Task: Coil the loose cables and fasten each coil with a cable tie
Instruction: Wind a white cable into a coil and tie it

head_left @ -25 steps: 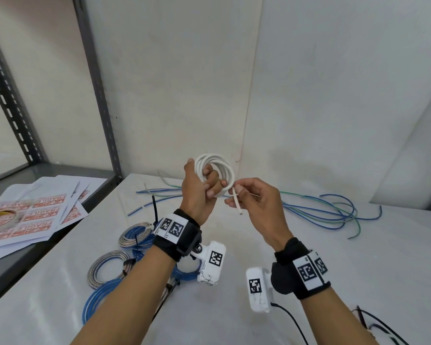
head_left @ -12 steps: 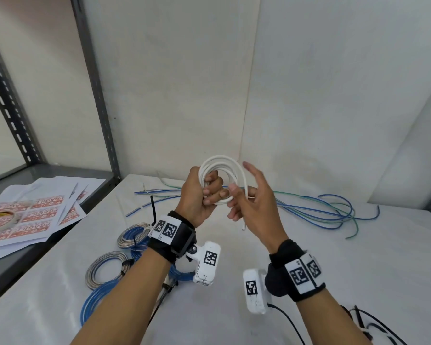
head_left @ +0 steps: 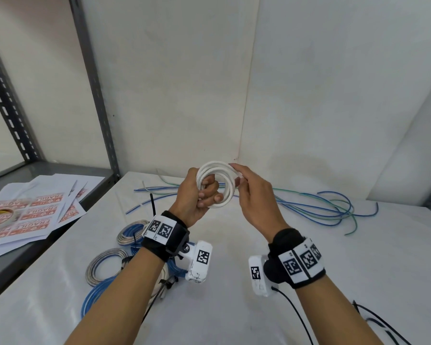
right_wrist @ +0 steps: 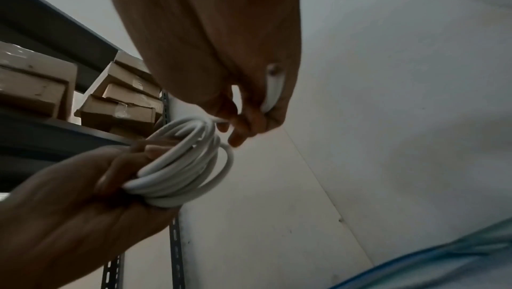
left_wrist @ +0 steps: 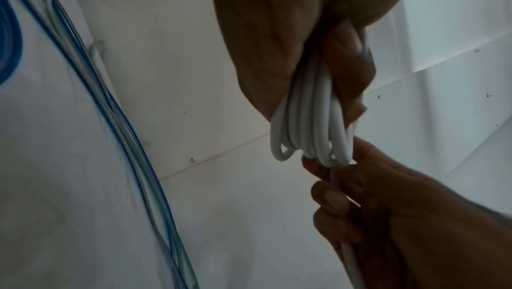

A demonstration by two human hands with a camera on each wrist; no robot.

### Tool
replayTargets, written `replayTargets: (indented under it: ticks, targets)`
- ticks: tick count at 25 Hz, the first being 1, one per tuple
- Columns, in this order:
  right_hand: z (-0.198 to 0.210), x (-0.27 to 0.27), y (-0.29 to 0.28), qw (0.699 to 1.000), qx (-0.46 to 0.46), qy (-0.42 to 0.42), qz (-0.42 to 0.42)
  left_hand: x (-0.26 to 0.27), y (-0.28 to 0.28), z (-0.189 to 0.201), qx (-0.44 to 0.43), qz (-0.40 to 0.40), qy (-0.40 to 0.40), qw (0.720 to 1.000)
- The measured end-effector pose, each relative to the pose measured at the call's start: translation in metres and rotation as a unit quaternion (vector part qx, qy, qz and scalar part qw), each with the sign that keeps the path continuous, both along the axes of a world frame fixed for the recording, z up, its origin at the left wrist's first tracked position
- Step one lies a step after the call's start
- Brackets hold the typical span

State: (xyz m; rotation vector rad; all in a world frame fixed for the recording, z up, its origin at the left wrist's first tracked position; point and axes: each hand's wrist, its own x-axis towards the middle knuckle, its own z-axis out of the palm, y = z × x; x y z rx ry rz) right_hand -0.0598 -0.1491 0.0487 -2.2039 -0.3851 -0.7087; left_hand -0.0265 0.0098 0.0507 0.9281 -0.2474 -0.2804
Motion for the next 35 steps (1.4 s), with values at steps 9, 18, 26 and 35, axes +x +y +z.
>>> replayTargets:
  ticks: [9,18,26,35]
  targets:
    - [-0.003,-0.007,0.02,0.998,0.048,0.033,0.011,-0.001,0.002,0.001,-0.083,-0.063,0.032,0.994]
    - [-0.012,0.004,0.008,0.992,-0.009,-0.009,-0.125,0.016,0.003,-0.012,0.283,0.224,-0.141,0.922]
    - [-0.012,0.005,-0.004,0.982,-0.067,-0.018,-0.176,0.013,0.012,-0.003,0.527,0.217,-0.355,0.741]
    - [-0.015,0.004,-0.007,0.978,-0.067,-0.065,-0.184,0.003,0.003,-0.003,0.32,0.064,-0.167,0.931]
